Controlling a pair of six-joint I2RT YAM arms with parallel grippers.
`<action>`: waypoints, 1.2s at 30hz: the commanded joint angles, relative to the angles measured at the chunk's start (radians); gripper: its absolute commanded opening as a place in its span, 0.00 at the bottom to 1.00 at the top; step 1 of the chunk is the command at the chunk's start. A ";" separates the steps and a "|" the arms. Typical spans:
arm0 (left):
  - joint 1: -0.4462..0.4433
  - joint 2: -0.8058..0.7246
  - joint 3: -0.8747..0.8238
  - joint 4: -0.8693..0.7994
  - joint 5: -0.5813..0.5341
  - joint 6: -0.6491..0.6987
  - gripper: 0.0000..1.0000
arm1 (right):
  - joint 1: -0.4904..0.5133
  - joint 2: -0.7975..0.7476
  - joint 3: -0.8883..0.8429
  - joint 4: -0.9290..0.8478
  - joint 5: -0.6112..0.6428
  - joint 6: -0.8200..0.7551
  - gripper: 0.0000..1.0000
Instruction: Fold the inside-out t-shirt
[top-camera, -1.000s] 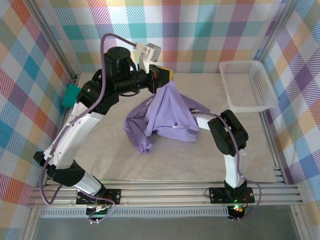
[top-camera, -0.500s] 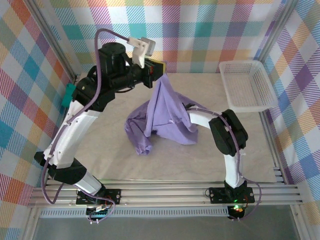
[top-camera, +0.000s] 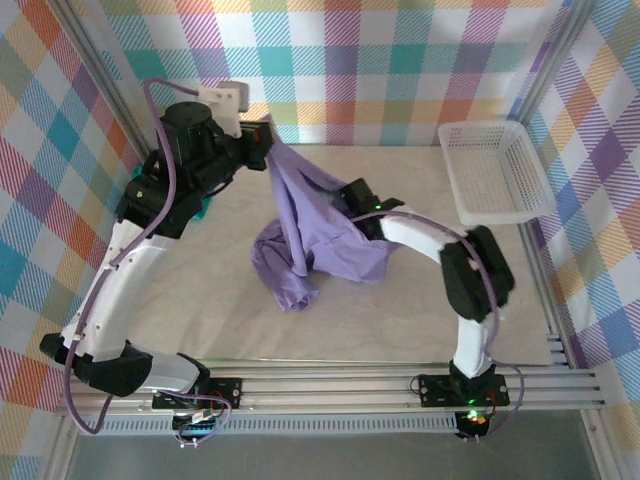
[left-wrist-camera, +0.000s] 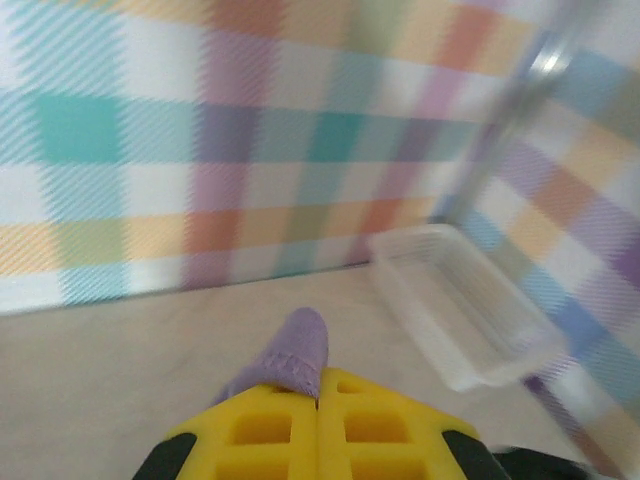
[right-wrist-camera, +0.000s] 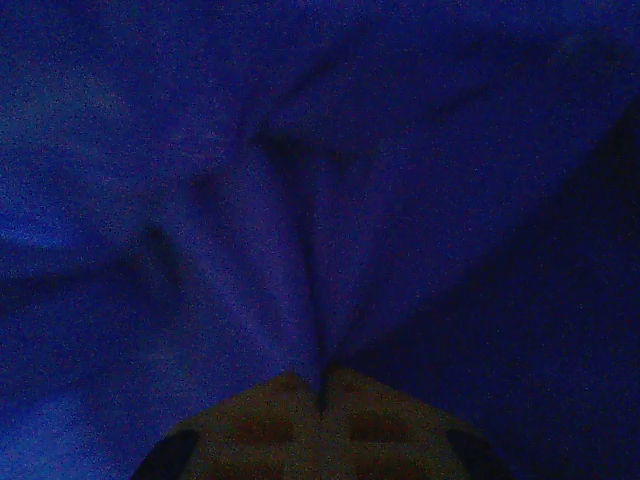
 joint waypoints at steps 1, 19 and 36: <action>0.134 -0.004 -0.159 0.079 -0.082 -0.140 0.00 | -0.029 -0.202 -0.049 0.141 -0.254 0.067 0.00; 0.283 0.116 -0.622 0.366 0.207 -0.319 0.00 | 0.063 -0.157 0.144 0.034 -0.445 0.105 0.00; 0.438 0.121 -0.764 0.455 0.216 -0.433 0.00 | -0.012 -0.273 0.113 0.066 -0.555 0.001 0.00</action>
